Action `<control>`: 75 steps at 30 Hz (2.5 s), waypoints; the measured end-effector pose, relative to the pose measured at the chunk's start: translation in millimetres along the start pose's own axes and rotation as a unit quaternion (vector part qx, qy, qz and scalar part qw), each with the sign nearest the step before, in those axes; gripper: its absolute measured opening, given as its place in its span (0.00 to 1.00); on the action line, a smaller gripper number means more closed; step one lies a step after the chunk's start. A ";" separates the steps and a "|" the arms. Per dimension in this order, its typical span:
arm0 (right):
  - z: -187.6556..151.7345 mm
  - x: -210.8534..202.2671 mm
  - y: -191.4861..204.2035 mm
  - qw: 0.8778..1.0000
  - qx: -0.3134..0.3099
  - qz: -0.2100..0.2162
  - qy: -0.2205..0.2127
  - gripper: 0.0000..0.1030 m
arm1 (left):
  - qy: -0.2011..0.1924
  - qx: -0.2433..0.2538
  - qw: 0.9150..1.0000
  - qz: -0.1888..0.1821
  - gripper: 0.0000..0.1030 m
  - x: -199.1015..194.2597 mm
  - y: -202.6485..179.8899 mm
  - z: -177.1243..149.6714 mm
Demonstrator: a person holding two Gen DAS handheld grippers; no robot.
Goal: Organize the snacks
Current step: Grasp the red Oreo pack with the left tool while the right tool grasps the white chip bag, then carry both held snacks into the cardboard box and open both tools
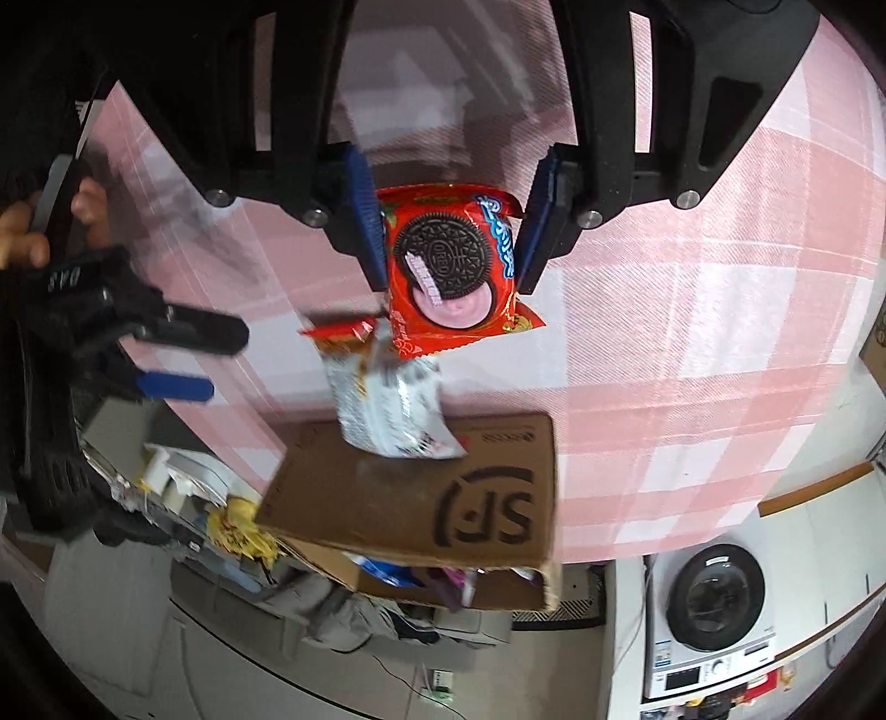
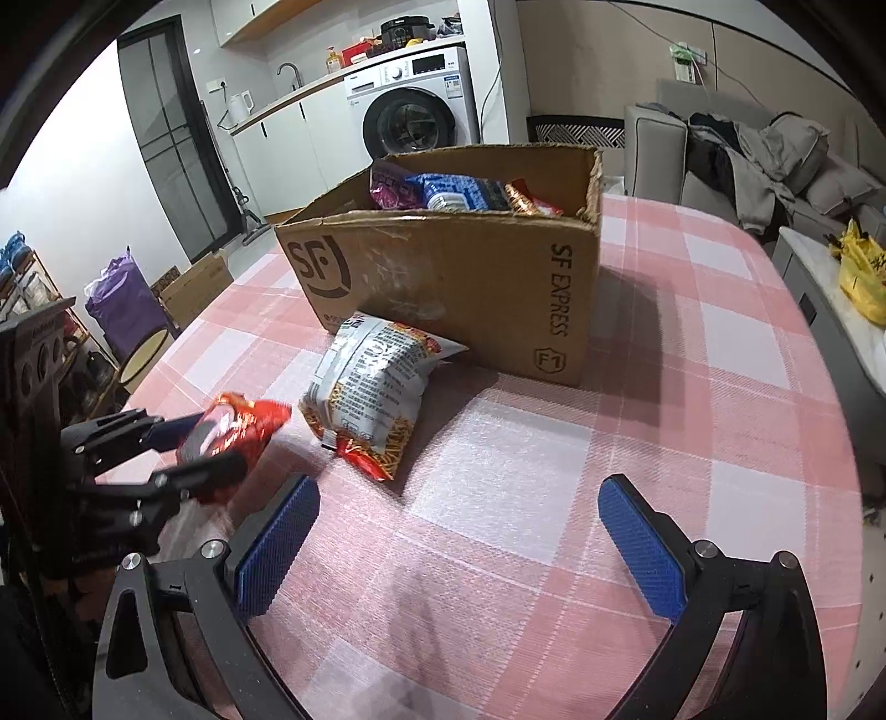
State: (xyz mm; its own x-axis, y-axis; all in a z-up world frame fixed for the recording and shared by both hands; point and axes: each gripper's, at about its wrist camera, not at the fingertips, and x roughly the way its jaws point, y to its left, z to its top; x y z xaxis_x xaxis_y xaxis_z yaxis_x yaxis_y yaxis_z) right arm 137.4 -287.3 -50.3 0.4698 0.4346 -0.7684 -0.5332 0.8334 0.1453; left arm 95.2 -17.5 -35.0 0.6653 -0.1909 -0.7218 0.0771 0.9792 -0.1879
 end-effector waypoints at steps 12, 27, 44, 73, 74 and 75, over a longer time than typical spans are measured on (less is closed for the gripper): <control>25.2 34.6 20.6 0.998 0.047 0.036 -0.001 1.00 | -0.044 0.006 0.999 0.025 0.41 -2.6 26.8 38.9; 42.7 76.0 47.2 0.997 0.054 0.052 0.019 0.92 | -0.064 -0.037 0.997 0.037 0.41 -0.9 65.8 39.6; 35.7 72.1 50.3 0.997 0.052 0.062 0.007 0.51 | 0.028 -0.011 0.997 0.076 0.60 21.5 64.4 11.6; 86.0 -52.9 4.3 0.989 0.044 0.042 -0.132 0.50 | -0.090 0.021 0.996 0.006 0.40 -30.0 8.7 106.2; 90.5 -55.5 2.3 0.989 0.043 0.040 -0.136 0.51 | -0.094 0.024 0.995 0.003 0.40 -29.8 6.6 111.2; 93.6 -57.3 1.7 0.989 0.043 0.038 -0.138 0.51 | -0.097 0.024 0.995 0.003 0.40 -29.2 4.5 117.1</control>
State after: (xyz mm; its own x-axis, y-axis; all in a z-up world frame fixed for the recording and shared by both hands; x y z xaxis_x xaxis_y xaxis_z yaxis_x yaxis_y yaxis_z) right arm 175.4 -278.8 52.4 0.6106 0.5646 -0.5554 -0.5188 0.8150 0.2581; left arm 163.1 0.6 63.3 0.7965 -0.1730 -0.5793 0.1051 0.9832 -0.1490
